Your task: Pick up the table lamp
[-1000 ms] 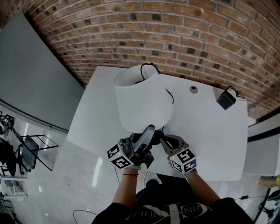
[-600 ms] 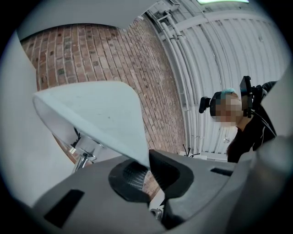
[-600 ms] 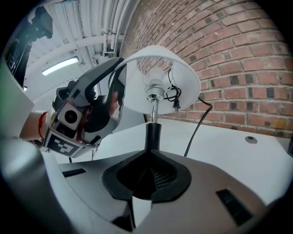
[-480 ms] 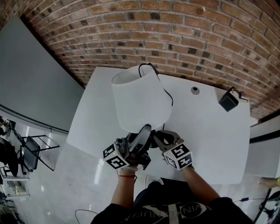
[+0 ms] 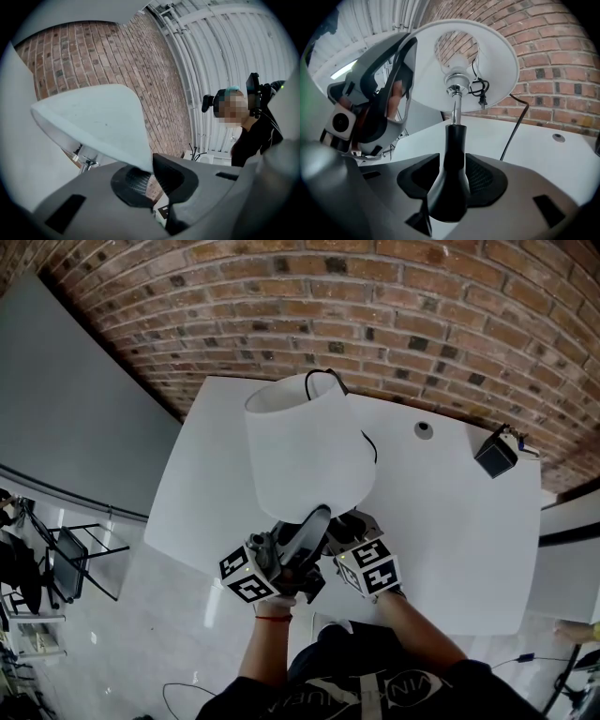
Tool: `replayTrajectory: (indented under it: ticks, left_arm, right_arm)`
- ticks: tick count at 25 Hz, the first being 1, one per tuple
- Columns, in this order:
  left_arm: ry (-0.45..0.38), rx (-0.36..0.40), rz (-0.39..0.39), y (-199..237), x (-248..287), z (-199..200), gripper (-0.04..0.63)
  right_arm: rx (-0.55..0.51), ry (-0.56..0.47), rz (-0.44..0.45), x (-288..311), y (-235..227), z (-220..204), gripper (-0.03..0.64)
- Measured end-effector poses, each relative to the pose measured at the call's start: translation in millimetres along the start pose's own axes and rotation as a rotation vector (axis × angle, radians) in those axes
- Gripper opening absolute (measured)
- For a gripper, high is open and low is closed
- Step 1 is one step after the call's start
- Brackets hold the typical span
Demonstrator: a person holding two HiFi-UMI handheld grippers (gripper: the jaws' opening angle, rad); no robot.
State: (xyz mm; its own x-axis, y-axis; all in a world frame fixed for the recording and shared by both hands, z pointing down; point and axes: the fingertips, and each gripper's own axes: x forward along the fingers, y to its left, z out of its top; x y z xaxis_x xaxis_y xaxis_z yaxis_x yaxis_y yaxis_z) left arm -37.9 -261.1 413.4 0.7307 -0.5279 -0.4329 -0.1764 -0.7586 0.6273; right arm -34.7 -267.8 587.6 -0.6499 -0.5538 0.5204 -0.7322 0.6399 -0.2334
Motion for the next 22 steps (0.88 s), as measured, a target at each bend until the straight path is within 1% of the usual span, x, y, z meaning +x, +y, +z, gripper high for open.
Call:
replayTrajectory:
  ticks: [4, 9, 22]
  left_arm:
    - [0.021, 0.012, 0.004, -1.1, 2.2, -4.2, 0.014]
    - [0.022, 0.007, 0.011, -3.5, 1.8, -6.7, 0.014]
    - [0.048, 0.013, 0.023, -11.9, 2.0, -14.5, 0.014]
  right_arm:
    - [0.005, 0.03, -0.026, 6.0, -2.8, -2.8, 0.149]
    - [0.015, 0.063, -0.044, 8.2, -4.2, -12.5, 0.149]
    - [0.006, 0.026, -0.048, 3.8, -5.5, -11.9, 0.15]
